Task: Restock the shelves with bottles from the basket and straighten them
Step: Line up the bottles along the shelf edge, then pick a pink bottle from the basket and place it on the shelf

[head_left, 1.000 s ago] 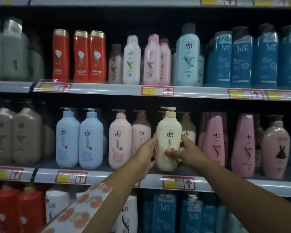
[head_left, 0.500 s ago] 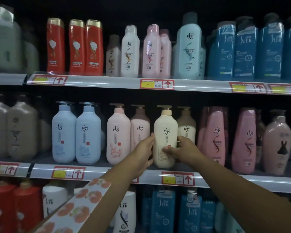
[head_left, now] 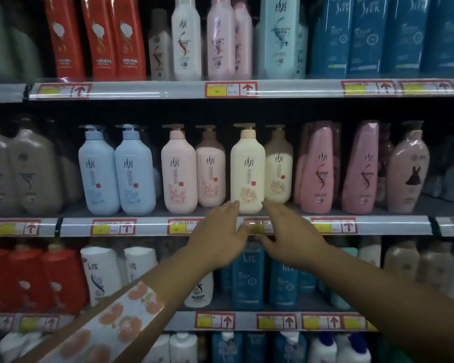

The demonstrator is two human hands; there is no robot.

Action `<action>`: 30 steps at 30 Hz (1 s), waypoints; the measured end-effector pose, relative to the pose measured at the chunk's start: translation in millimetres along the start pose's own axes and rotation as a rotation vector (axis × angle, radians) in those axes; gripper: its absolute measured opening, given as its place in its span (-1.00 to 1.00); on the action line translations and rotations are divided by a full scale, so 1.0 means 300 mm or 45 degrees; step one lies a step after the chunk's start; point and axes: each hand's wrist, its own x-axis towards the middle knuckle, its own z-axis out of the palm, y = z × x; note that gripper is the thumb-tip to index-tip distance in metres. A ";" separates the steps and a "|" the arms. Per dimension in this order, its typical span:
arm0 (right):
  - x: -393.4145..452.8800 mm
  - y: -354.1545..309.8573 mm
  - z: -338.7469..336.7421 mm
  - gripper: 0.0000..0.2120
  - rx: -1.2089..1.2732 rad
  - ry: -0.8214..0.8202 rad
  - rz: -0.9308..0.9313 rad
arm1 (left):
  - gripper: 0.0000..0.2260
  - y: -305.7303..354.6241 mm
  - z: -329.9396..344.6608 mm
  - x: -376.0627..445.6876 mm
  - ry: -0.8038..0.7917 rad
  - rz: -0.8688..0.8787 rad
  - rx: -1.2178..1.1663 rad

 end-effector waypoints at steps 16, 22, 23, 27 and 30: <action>-0.655 0.113 0.156 -0.23 -0.215 -0.591 0.242 | -0.35 0.102 0.403 -0.528 -0.306 -0.078 0.619; -0.851 0.158 0.283 -0.25 -0.063 -0.789 0.368 | -0.38 0.061 0.651 -0.719 -0.633 -0.151 0.640; -0.871 0.164 0.302 -0.28 -0.057 -0.816 0.376 | -0.38 0.051 0.684 -0.742 -0.673 -0.154 0.662; -0.931 0.187 0.379 -0.34 -0.074 -0.948 0.375 | -0.38 0.021 0.809 -0.833 -0.874 -0.105 0.766; -0.976 0.200 0.433 -0.38 -0.063 -1.051 0.340 | -0.45 0.036 0.880 -0.885 -1.030 -0.015 0.796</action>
